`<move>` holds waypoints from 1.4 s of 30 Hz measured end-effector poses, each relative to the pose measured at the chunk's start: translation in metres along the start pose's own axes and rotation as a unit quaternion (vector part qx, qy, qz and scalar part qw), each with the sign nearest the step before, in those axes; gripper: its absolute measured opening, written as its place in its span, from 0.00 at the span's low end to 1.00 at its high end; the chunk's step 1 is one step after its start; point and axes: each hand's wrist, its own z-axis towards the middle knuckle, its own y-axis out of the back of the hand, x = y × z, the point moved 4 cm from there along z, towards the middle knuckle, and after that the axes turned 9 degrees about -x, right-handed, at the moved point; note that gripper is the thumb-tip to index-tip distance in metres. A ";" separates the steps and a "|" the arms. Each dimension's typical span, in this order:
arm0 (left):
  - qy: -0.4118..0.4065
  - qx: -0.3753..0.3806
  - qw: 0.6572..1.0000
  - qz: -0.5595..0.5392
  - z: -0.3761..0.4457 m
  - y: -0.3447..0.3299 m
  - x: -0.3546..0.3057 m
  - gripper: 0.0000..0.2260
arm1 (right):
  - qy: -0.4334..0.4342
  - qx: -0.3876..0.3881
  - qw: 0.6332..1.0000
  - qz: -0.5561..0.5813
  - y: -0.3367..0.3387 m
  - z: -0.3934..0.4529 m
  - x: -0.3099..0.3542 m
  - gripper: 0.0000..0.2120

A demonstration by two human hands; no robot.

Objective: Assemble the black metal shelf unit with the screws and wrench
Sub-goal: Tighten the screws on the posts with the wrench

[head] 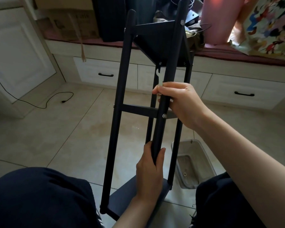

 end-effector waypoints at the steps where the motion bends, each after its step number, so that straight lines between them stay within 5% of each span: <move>1: -0.002 -0.001 1.000 -0.002 0.000 0.000 0.000 0.25 | 0.002 -0.001 1.000 -0.008 0.002 0.000 0.000 0.09; 10: -0.015 0.003 1.000 0.022 -0.007 -0.006 -0.001 0.04 | 0.027 -0.036 0.992 -0.121 0.027 -0.028 -0.006 0.07; 17: -0.039 -0.019 0.999 -0.001 -0.002 -0.005 0.000 0.20 | 0.027 -0.044 0.961 -0.272 0.055 -0.056 -0.025 0.08; 22: -0.056 -0.029 0.998 0.017 0.008 0.004 0.003 0.12 | -0.060 -0.005 0.942 -0.330 0.055 -0.061 -0.058 0.08; 36: -0.037 -0.060 0.997 0.021 0.029 0.034 0.023 0.24 | -0.109 0.057 0.958 -0.258 -0.014 -0.042 -0.086 0.12; 42: -0.029 -0.074 0.997 0.022 0.033 0.037 0.025 0.20 | -0.103 0.056 0.967 -0.227 -0.020 -0.024 -0.077 0.12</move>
